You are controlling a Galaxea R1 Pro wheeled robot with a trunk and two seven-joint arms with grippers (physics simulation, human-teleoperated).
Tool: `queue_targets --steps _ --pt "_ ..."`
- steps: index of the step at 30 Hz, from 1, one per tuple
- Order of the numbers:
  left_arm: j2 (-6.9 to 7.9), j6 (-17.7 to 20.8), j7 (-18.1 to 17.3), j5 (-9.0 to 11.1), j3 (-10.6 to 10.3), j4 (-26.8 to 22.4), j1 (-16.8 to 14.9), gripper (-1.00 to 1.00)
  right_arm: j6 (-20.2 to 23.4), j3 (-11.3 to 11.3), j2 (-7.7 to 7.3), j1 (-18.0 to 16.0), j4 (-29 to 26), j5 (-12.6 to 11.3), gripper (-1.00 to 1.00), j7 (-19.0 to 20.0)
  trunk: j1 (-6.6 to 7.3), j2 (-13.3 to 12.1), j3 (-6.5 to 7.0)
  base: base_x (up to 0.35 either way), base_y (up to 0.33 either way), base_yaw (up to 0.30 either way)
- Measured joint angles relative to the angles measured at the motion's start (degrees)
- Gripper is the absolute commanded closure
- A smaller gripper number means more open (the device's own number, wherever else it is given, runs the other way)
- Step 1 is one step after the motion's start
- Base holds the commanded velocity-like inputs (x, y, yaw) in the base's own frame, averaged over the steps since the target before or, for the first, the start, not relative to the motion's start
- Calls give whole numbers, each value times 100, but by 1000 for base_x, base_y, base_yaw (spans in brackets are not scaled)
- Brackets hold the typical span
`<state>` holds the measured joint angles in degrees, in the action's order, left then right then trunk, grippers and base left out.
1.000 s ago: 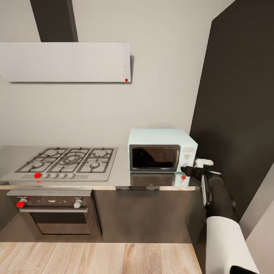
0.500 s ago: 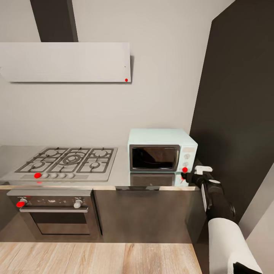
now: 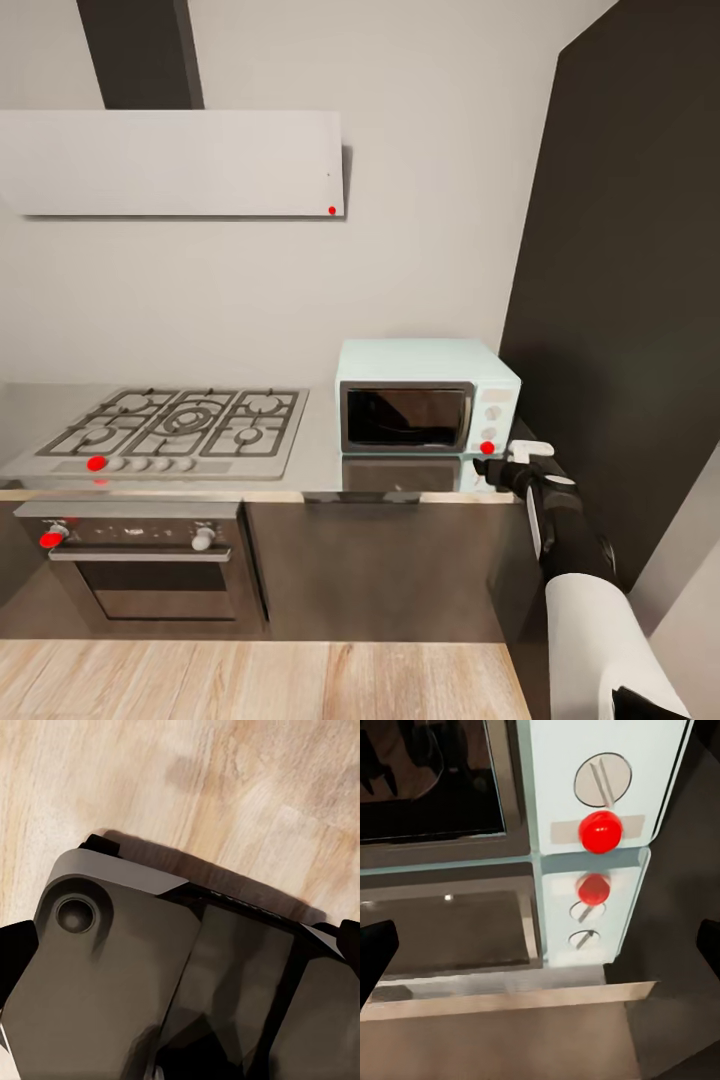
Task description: In the kitchen, take the popcorn bag from the countertop, put it into the microwave, and heat it until the popcorn is cooked so the cooked popcorn ends up inside the bag.
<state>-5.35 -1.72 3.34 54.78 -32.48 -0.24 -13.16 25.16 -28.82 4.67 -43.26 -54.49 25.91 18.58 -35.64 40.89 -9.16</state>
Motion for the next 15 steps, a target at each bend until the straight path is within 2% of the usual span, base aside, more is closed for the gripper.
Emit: queue_targets --steps 8,15 --pt "0 0 2 1 0 0 0 -100 9 0 -1 0 44 2 -100 3 0 0 0 143 -3 0" --pt "2 1 1 2 0 0 0 -100 1 -1 -52 0 45 -1 -100 -14 1 0 0 207 -146 0"
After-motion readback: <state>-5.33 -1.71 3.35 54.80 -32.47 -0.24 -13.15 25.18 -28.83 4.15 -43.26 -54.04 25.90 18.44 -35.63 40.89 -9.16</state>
